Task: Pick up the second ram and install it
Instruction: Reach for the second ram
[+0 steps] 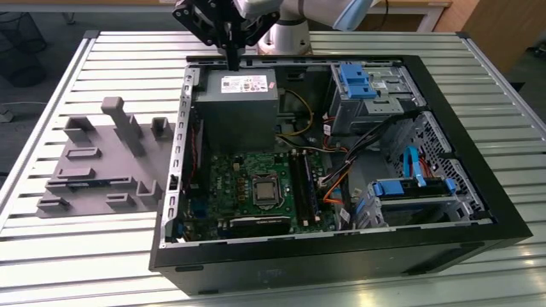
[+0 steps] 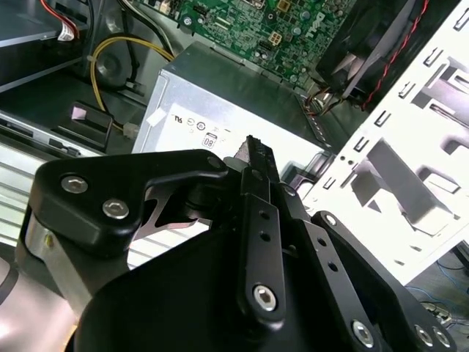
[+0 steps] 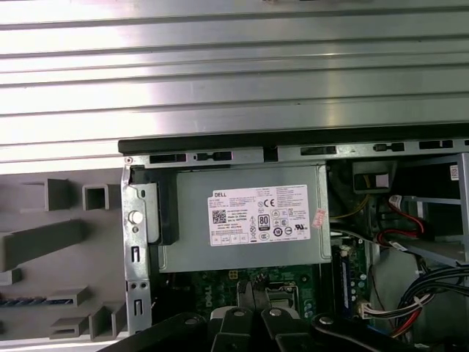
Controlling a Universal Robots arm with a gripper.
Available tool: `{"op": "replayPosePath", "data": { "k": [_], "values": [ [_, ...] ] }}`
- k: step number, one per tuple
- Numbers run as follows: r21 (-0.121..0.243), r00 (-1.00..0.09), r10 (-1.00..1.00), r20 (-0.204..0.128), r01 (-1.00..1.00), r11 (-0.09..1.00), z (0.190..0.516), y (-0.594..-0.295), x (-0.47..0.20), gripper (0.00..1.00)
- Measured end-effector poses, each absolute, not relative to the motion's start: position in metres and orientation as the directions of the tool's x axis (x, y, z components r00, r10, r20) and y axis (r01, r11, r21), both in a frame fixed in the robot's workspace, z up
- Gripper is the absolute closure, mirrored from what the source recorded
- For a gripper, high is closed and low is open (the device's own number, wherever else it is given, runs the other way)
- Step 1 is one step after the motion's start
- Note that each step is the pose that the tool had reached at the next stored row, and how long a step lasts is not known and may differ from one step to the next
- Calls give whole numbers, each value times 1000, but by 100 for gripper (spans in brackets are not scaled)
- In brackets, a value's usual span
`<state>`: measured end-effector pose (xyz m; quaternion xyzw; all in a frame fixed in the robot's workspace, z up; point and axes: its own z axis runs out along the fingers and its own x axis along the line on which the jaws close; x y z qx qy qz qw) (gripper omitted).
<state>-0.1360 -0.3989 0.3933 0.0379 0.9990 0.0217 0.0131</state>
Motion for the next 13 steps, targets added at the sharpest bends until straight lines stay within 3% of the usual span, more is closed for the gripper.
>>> {"op": "replayPosePath", "data": {
  "k": [13],
  "values": [
    [44,-997,76,-24,75,996,393,-399,-140,89]
  ]
}}
